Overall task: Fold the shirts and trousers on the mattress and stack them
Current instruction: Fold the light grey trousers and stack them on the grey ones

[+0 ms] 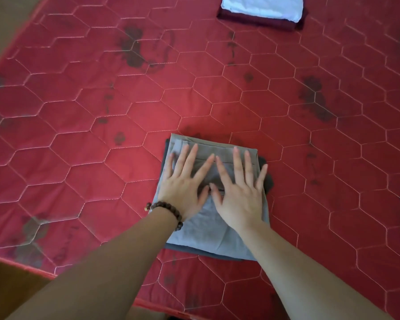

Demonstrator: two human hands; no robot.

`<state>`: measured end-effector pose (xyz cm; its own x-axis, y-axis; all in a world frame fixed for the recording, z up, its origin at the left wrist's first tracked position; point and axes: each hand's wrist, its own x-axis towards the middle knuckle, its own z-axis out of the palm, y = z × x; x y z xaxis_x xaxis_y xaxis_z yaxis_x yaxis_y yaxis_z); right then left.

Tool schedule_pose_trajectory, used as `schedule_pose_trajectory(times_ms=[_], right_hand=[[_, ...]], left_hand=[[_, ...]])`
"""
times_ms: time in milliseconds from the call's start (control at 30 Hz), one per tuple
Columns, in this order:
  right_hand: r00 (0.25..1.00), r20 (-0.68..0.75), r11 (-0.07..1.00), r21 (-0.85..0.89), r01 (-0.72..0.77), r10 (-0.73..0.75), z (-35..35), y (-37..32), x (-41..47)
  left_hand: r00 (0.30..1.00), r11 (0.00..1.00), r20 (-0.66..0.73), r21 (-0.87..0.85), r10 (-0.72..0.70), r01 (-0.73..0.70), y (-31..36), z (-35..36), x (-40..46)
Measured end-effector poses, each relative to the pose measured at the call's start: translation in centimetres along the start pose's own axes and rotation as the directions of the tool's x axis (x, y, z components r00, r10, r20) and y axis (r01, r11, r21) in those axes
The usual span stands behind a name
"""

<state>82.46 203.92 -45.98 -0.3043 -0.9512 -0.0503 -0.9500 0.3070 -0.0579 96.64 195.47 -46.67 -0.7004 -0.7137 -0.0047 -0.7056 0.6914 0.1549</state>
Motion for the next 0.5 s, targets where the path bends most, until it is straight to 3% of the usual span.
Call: schedule_pose_trajectory(times_ms=[100,333,500], right_hand=[[0.994,0.090,0.998,-0.008,-0.065,0.066,2.0,0.5,0.8],[0.995,0.077,0.981,0.181,-0.073,0.059,4.2,1.9,1.3],[0.994,0.090,0.991,0.109,-0.072,0.062,2.1,1.3,0.1]], left_hand=[[0.994,0.998,0.102,0.048,-0.038,0.033,-0.5,1.9,0.4],[0.993,0.996,0.111,-0.076,-0.030,0.038,-1.7,3.6,1.0],[0.985,0.996,0.158,-0.041,-0.068,0.075,-0.8,1.7,0.1]])
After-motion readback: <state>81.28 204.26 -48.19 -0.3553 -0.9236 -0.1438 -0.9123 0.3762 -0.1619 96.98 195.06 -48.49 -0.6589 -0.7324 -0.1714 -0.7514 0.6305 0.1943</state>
